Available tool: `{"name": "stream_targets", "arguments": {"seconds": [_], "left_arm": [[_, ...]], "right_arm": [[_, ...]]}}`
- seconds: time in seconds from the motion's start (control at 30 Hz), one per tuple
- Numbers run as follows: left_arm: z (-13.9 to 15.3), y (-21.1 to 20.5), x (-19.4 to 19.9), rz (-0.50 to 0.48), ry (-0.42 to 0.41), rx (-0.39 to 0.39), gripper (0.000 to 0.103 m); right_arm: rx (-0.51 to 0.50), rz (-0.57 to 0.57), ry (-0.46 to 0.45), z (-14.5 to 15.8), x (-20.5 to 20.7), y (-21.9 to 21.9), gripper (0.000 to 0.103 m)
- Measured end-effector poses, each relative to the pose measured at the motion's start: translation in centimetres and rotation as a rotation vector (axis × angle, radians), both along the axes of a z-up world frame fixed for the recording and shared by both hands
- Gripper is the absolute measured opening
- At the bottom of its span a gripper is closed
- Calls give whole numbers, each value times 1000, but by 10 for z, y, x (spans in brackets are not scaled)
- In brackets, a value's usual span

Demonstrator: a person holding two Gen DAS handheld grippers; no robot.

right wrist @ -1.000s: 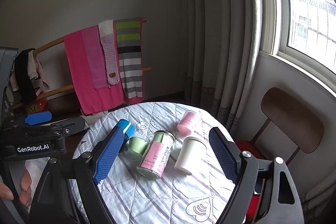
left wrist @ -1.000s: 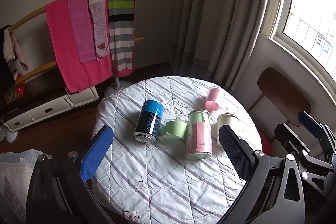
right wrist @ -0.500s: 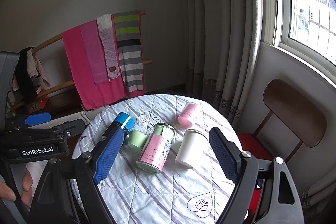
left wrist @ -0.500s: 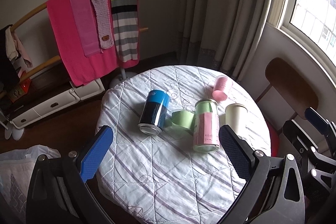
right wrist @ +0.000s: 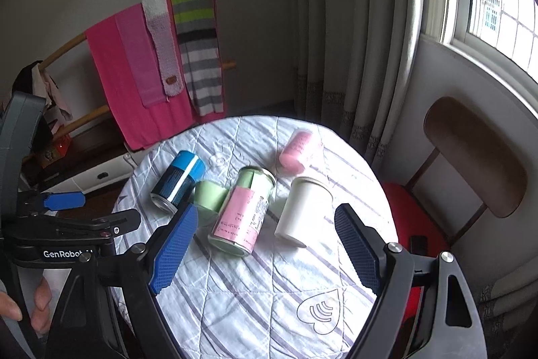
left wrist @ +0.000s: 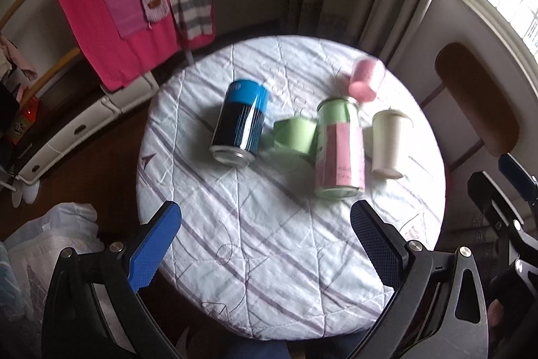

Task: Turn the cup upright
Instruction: 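Move the left tool toward the blue-and-black cup on the table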

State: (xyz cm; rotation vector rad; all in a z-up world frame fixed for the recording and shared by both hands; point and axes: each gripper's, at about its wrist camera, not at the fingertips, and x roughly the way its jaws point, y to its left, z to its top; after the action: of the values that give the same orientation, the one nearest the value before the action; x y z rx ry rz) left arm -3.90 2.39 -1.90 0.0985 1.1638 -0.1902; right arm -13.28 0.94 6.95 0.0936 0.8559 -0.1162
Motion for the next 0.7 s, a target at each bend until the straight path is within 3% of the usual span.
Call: {"name": "stream_targets", "arguments": {"seconds": [0.23, 0.37, 0.7], "left_arm": [[-18, -7, 28, -49, 114, 115, 102], [-27, -6, 47, -54, 163, 100, 102], [-35, -17, 103, -100, 194, 110, 102]], "right_arm": [[15, -13, 164, -21, 27, -5, 85], [40, -14, 218, -30, 44, -8, 85], [134, -67, 277, -45, 84, -28, 85]]}}
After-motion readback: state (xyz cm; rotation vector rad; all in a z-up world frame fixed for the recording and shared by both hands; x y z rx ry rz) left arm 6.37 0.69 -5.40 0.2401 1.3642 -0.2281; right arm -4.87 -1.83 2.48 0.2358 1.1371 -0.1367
